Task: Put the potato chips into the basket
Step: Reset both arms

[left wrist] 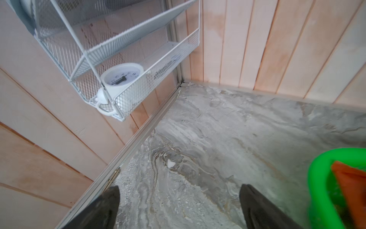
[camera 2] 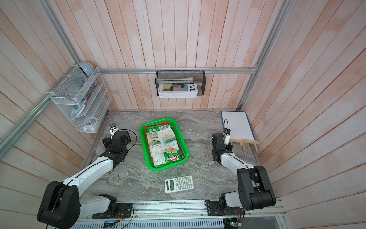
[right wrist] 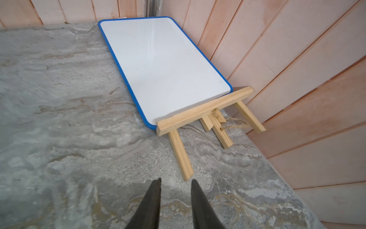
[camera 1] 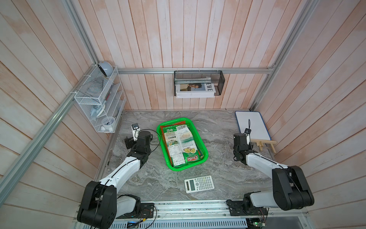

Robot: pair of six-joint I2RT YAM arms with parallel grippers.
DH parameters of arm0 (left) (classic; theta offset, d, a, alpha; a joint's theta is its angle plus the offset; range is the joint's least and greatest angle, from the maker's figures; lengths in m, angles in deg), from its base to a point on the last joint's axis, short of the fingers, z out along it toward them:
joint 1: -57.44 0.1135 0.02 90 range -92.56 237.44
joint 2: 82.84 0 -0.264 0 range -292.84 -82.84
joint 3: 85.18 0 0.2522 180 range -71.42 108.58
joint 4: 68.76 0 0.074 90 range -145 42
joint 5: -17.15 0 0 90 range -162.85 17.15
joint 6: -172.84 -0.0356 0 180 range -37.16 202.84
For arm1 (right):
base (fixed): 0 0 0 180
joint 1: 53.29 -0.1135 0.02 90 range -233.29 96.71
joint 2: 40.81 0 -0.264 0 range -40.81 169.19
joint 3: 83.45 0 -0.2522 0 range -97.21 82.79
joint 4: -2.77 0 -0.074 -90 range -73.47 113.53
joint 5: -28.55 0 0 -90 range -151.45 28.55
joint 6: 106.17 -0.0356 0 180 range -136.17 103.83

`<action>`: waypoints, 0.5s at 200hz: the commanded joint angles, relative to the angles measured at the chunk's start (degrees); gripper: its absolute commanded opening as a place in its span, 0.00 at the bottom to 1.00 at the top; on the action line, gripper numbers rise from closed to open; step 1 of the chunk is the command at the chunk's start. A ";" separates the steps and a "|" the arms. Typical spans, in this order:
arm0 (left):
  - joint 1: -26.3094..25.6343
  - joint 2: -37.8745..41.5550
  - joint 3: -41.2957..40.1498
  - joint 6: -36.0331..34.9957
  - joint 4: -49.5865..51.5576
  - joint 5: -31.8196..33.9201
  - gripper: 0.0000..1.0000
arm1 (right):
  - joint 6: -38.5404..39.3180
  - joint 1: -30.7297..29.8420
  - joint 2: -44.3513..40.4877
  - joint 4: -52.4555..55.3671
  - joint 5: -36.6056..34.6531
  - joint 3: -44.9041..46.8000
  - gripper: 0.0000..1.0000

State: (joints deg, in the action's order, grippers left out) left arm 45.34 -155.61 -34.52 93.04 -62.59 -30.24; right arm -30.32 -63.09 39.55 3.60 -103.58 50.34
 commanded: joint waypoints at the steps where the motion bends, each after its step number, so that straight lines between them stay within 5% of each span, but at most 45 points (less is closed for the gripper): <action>1: 4.12 -1.89 -3.50 -2.11 -8.81 -5.89 1.00 | 8.32 2.00 0.76 -16.29 1.87 0.92 0.29; 63: 10.09 -9.89 -6.46 -2.94 -19.59 -13.52 1.00 | 9.97 2.15 6.80 -31.50 5.68 6.59 0.29; 100: 11.31 -12.28 -12.58 -3.83 -36.58 -22.96 1.00 | 10.90 3.70 6.79 -31.44 14.61 6.79 0.29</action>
State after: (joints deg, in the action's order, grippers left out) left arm 56.25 -166.00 -42.89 89.91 -84.32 -44.80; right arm -21.14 -60.55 46.44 -22.87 -95.58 56.64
